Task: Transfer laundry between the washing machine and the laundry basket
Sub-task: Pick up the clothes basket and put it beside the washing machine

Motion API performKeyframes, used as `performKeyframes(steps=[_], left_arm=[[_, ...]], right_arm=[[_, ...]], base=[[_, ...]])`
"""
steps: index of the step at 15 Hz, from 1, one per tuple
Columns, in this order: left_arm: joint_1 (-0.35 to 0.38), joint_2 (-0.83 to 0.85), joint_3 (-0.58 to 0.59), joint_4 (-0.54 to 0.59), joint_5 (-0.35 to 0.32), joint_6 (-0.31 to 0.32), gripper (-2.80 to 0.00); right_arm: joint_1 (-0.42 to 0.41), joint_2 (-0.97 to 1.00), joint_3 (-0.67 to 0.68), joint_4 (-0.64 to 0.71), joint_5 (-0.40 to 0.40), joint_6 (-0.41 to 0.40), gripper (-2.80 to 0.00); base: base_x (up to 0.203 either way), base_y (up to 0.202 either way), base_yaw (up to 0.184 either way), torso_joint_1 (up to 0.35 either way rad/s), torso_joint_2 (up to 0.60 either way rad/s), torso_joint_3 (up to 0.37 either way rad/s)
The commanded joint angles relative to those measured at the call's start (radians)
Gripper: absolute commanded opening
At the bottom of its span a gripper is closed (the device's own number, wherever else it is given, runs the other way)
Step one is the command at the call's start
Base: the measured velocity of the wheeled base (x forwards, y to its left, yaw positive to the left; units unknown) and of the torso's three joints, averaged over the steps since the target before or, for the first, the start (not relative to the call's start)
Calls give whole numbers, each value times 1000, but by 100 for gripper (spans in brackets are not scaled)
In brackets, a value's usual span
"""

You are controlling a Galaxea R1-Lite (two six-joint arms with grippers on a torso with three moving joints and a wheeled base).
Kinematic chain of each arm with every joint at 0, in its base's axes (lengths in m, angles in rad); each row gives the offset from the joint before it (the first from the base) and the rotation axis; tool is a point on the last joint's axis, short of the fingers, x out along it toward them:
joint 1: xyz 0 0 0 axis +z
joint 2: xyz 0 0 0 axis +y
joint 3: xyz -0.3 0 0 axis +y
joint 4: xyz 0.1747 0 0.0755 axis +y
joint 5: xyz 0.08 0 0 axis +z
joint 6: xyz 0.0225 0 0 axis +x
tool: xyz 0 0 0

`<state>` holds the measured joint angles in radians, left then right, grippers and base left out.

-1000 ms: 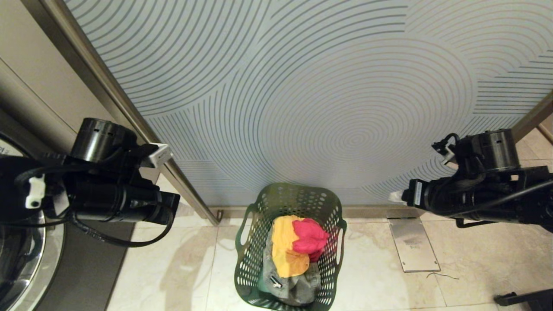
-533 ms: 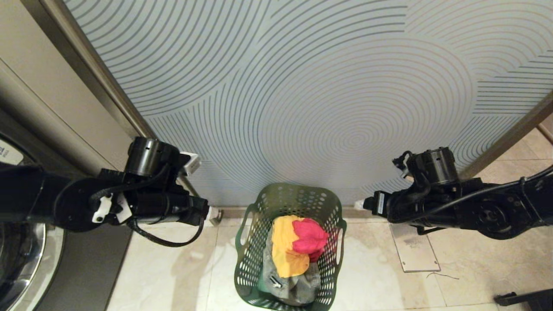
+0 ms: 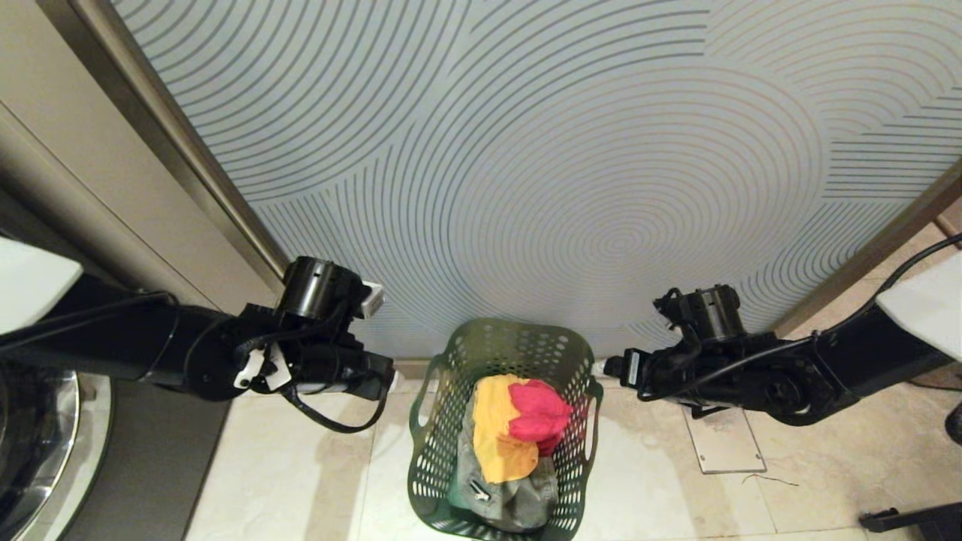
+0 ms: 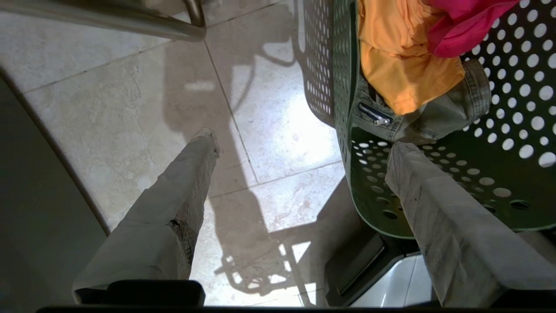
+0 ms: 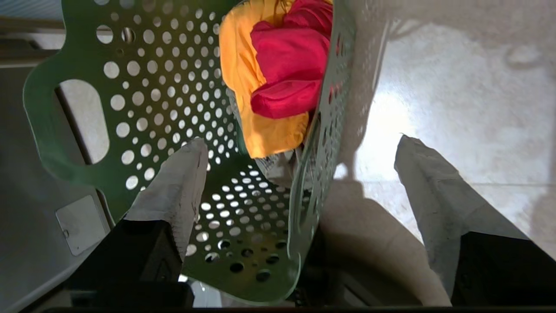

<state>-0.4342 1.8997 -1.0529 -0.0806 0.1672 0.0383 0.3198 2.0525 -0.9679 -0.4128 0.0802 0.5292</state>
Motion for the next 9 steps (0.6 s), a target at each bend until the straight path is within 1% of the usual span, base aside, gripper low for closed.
performKeyframes(steps=[1, 3, 6, 9], left_arm=[[-11, 38, -6, -10, 9, 0, 0], [-21, 73, -7, -36, 32, -7, 0], [-36, 136, -15, -103, 42, -19, 0], [-38, 184, -52, -108, 44, -18, 0]], right_arm=[[9, 50, -1, -9, 1, 12, 0], [11, 84, -19, -9, 1, 15, 0], [13, 129, -70, -10, 3, 28, 0], [15, 175, -144, -9, 6, 28, 0]], base=[[0, 0, 0, 0, 0, 0], [0, 0, 0, 0, 0, 0], [0, 0, 0, 0, 0, 0], [0, 0, 0, 0, 0, 0]])
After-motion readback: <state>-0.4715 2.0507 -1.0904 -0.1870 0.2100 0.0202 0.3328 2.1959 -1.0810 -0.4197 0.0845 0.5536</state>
